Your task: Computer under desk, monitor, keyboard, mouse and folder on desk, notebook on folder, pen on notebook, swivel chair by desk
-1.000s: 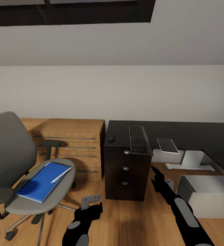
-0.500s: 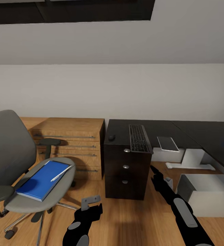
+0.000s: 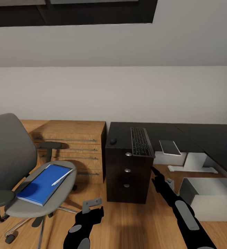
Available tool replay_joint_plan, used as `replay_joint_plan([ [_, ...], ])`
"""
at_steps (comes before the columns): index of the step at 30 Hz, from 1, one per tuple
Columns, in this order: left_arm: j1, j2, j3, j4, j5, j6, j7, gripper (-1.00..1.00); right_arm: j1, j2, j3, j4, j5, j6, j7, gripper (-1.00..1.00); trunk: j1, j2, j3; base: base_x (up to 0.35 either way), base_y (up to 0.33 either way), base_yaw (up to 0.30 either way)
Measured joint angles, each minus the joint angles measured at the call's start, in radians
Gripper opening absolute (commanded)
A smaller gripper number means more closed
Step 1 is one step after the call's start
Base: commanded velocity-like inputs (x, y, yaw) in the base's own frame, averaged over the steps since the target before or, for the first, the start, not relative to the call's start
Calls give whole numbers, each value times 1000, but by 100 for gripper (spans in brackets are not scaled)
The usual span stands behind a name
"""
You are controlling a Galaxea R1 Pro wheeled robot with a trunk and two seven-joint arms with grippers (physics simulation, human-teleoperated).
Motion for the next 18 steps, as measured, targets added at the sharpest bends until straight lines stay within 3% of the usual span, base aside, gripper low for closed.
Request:
replay_joint_plan([
  [15,0,0,0,2,0,0,-1,100,0,6,1,5,-10,-3,1,100,-58,105,47,0,0,0],
  [18,0,0,0,3,0,0,-2,100,0,7,2,5,-11,-5,0,100,-58,105,47,0,0,0],
])
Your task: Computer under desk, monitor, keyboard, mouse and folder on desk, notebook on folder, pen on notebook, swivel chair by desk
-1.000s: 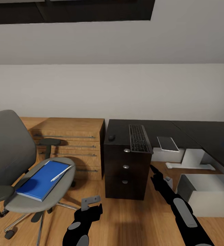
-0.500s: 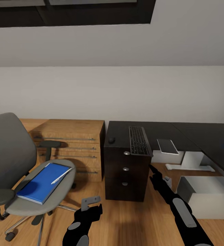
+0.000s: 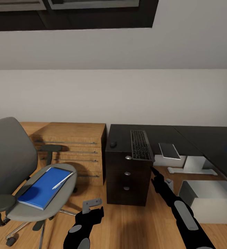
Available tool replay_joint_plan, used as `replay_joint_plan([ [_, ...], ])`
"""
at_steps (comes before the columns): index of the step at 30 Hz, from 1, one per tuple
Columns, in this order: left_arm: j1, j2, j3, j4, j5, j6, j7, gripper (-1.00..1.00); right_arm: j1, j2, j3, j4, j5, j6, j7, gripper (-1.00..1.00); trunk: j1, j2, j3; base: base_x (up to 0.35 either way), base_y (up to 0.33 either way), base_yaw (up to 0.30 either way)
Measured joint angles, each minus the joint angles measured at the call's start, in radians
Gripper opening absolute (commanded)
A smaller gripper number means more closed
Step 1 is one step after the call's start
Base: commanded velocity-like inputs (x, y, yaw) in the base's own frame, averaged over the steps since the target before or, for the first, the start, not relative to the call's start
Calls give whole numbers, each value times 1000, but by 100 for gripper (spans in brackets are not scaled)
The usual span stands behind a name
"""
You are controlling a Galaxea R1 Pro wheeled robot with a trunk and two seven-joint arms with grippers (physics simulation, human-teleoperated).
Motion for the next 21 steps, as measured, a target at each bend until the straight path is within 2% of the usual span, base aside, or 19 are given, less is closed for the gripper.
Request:
replay_joint_plan([
  [5,0,0,0,0,0,0,0,100,0,13,-1,1,-1,-2,-1,100,0,0,0,0,0,0],
  [8,0,1,0,0,0,-1,0,100,0,42,-2,2,0,-13,-2,100,0,0,0,2,0,0],
  [10,0,1,0,0,0,-1,0,100,0,52,-3,2,-1,-29,-3,100,0,0,0,104,0,0],
  [15,1,1,0,7,0,-2,0,100,0,59,-3,2,-6,-68,-4,100,0,0,0,211,0,0],
  [21,2,0,0,22,-1,-2,0,100,0,60,-2,2,-13,-72,-3,100,0,0,0,54,0,0],
])
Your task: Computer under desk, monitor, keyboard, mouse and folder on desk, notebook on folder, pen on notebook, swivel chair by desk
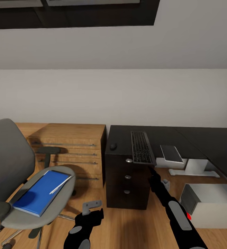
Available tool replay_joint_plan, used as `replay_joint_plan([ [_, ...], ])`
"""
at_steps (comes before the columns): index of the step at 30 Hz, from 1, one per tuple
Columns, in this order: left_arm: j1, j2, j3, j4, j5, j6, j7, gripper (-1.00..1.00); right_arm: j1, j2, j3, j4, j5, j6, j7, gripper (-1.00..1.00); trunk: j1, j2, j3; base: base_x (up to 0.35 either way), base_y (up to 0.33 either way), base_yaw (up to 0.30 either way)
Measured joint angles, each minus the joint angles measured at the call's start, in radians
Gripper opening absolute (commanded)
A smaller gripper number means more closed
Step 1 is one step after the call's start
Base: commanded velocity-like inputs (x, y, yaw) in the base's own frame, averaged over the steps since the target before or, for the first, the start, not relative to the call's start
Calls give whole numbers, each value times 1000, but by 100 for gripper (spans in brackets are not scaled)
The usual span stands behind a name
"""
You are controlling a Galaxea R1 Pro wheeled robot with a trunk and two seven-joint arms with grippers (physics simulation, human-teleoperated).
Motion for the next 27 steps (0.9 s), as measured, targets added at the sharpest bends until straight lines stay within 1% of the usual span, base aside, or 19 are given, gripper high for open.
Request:
replay_joint_plan([
  [2,0,0,-6,1,0,0,0,100,0,0,0,0,-1,-1,0,100,0,0,0,63,0,0],
  [8,0,3,-62,4,1,-3,0,100,0,1,0,0,-1,-1,0,100,0,0,0,115,0,0],
  [11,0,3,-65,4,1,-3,0,100,0,0,0,0,-1,-1,0,100,0,0,0,65,0,0],
  [16,0,4,-67,4,1,-3,0,100,0,0,0,0,-1,-1,-1,100,0,0,0,199,0,0],
  [21,0,4,-67,4,1,-3,0,100,0,0,0,0,-1,-1,-1,100,0,0,0,81,0,0],
  [27,0,4,-67,4,1,-3,0,100,0,0,0,0,-1,-1,-1,100,0,0,0,185,0,0],
])
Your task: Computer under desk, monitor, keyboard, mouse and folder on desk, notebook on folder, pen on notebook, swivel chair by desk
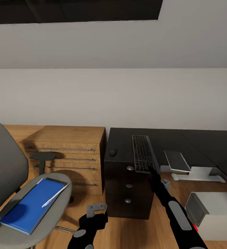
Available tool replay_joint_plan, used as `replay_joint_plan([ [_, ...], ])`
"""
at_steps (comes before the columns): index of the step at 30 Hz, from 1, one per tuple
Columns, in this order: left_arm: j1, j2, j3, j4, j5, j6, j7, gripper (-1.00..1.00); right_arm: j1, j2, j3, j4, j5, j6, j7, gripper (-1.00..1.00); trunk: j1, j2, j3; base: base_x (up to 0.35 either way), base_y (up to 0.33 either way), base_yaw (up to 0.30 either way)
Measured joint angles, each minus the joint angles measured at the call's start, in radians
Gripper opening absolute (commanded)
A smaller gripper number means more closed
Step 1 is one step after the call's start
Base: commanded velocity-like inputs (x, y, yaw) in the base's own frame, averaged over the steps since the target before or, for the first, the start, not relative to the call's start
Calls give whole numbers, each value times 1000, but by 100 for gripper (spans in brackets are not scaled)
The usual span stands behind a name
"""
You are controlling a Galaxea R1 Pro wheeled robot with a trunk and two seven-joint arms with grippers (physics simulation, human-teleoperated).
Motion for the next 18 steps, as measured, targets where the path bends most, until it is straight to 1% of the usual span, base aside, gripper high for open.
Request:
replay_joint_plan([
  [6,0,0,0,0,0,0,0,100,0,0,0,1,2,-4,-1,100,0,0,0,20,0,0],
  [13,0,0,0,0,0,0,0,100,0,0,-2,3,3,-46,-5,100,0,0,0,1,0,0],
  [18,0,-1,-1,0,0,0,0,100,0,0,-3,3,-6,-54,-28,100,0,0,0,0,0,0],
])
